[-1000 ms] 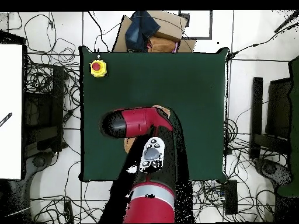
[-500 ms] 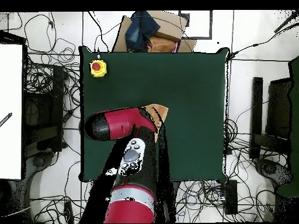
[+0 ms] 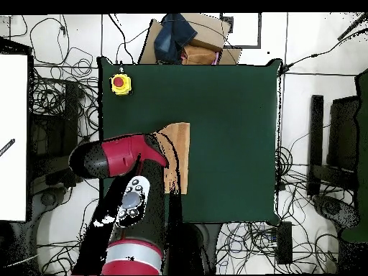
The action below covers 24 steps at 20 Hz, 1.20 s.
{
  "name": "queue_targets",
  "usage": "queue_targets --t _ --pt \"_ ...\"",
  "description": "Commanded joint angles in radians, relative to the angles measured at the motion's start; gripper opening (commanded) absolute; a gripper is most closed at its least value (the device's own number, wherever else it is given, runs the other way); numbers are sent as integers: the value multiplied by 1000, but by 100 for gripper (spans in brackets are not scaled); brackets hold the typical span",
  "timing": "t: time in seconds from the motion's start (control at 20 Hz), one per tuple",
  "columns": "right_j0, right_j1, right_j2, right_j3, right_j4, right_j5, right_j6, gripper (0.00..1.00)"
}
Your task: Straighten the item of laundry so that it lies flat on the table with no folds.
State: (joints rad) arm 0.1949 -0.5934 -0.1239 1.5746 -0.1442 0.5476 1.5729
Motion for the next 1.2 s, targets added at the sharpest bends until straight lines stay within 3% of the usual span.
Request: queue_targets --t 0.05,0.45,1.2 --pt "-9 -25 14 24 51 74 204 0" --pt "-8 -60 3 22 58 136 183 0" --pt "-15 -58 15 47 55 90 189 0"
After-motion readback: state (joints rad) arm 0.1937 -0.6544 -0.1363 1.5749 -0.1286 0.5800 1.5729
